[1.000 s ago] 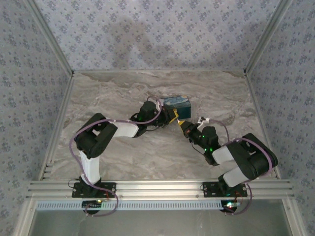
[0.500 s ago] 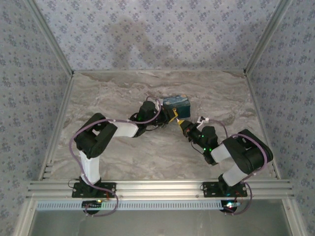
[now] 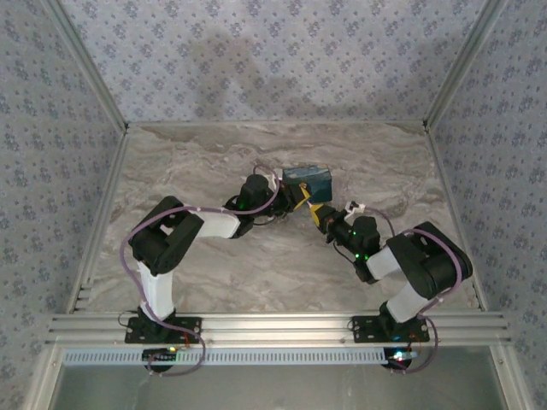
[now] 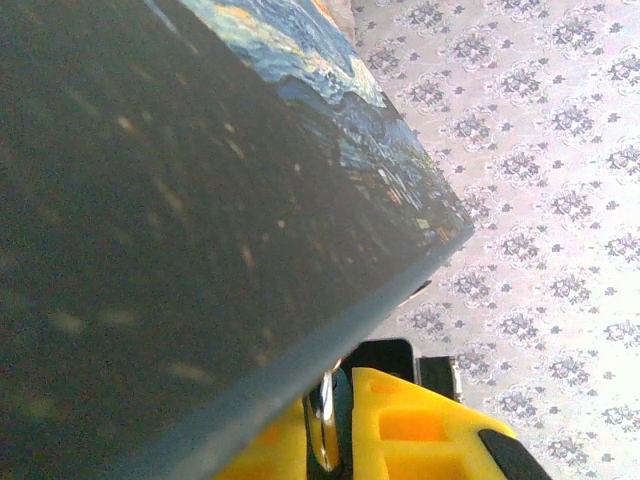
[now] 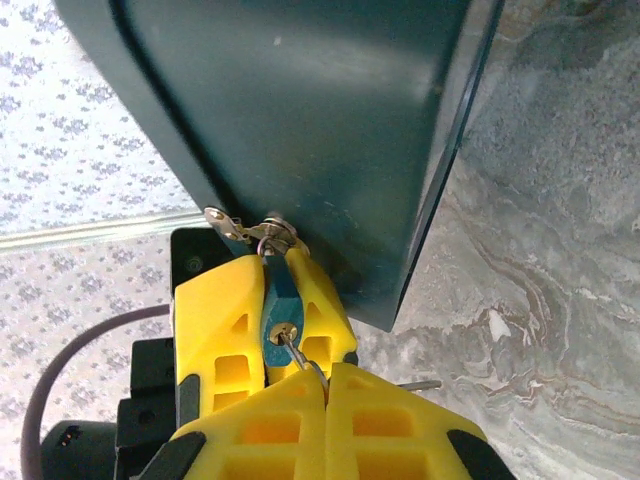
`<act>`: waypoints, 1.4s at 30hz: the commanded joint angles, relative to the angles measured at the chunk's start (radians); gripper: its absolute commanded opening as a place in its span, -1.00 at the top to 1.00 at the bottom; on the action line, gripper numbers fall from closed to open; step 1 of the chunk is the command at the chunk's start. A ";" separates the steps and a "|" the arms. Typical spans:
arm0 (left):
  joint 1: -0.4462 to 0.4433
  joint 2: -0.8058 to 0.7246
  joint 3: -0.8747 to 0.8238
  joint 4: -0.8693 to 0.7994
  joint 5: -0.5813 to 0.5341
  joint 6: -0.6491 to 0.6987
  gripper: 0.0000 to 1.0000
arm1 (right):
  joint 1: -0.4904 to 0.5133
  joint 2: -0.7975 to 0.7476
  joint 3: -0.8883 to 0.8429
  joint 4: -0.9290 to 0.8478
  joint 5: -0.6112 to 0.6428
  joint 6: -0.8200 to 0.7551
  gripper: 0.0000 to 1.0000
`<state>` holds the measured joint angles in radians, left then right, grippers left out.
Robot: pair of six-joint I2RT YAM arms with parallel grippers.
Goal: Unlock the padlock with the key
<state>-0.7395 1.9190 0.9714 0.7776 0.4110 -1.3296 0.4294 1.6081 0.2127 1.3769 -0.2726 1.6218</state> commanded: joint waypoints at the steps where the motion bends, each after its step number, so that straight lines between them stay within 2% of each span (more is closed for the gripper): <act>1: -0.032 -0.006 0.001 0.111 0.097 0.000 1.00 | 0.001 0.023 0.040 0.017 0.013 0.101 1.00; 29: -0.055 -0.009 -0.016 0.106 0.080 0.025 1.00 | 0.067 -0.030 0.019 0.012 0.148 0.280 1.00; 34: -0.058 -0.014 -0.011 0.085 0.077 0.039 1.00 | 0.066 -0.086 0.010 -0.053 0.176 0.245 1.00; 39: -0.060 -0.016 -0.009 0.075 0.077 0.044 1.00 | 0.050 -0.144 0.035 -0.123 0.147 0.179 1.00; 42: -0.067 -0.012 0.002 0.086 0.088 0.034 1.00 | 0.031 -0.175 0.072 -0.243 0.121 0.094 1.00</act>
<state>-0.7658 1.9205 0.9581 0.8124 0.4019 -1.3182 0.4778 1.4731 0.2211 1.2114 -0.1577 1.8118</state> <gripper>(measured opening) 0.115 0.061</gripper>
